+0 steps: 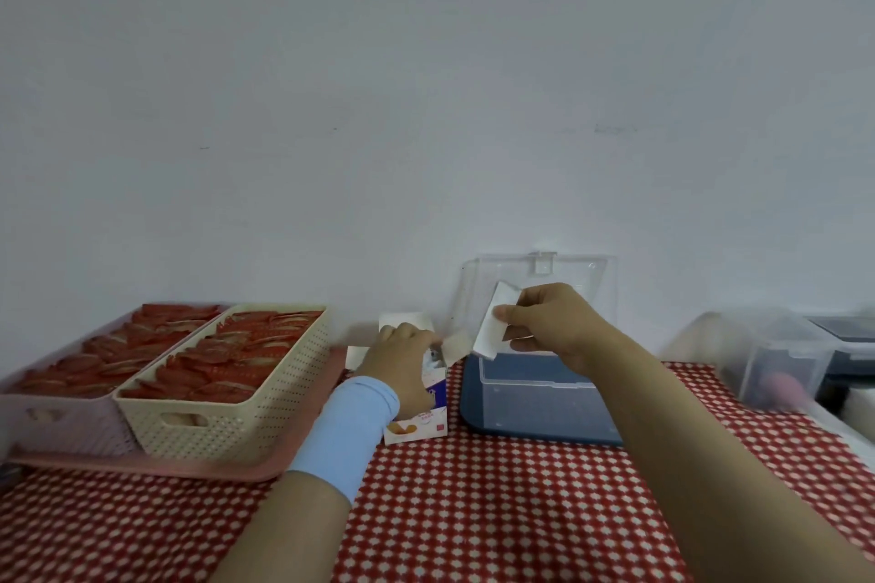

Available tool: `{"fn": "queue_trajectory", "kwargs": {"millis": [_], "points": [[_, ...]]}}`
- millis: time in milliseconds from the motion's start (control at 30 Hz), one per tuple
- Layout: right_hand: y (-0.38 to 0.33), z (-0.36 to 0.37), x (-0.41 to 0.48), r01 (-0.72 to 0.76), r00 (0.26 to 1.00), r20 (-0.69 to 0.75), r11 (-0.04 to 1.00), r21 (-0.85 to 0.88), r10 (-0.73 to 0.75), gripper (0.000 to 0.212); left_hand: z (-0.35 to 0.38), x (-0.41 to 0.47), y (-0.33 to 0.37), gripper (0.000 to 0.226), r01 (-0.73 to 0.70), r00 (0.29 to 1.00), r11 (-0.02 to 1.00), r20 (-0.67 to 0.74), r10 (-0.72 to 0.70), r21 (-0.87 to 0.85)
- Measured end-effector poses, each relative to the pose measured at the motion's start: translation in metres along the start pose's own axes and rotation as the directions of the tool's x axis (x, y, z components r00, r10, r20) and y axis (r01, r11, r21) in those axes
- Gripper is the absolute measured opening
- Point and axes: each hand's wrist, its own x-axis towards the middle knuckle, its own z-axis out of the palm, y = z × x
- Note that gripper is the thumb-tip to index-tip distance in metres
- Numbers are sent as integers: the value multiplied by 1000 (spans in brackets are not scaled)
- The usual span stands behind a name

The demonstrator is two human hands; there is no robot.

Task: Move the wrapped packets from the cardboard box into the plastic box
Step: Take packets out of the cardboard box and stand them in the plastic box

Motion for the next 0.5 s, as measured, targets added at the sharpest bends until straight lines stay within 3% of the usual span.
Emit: {"fn": "queue_trajectory", "kwargs": {"millis": [233, 400, 500], "points": [[10, -6, 8, 56, 995, -69, 978, -199, -71, 16, 19, 26, -1, 46, 51, 969, 999, -241, -46, 13], [17, -9, 15, 46, 992, -96, 952, -304, -79, 21, 27, 34, 6, 51, -24, 970, 977, -231, 74, 213], [20, -7, 17, 18, 995, -82, 938, -346, -49, 15, 29, 32, 7, 52, 17, 965, 968, -257, 50, 250]]}}
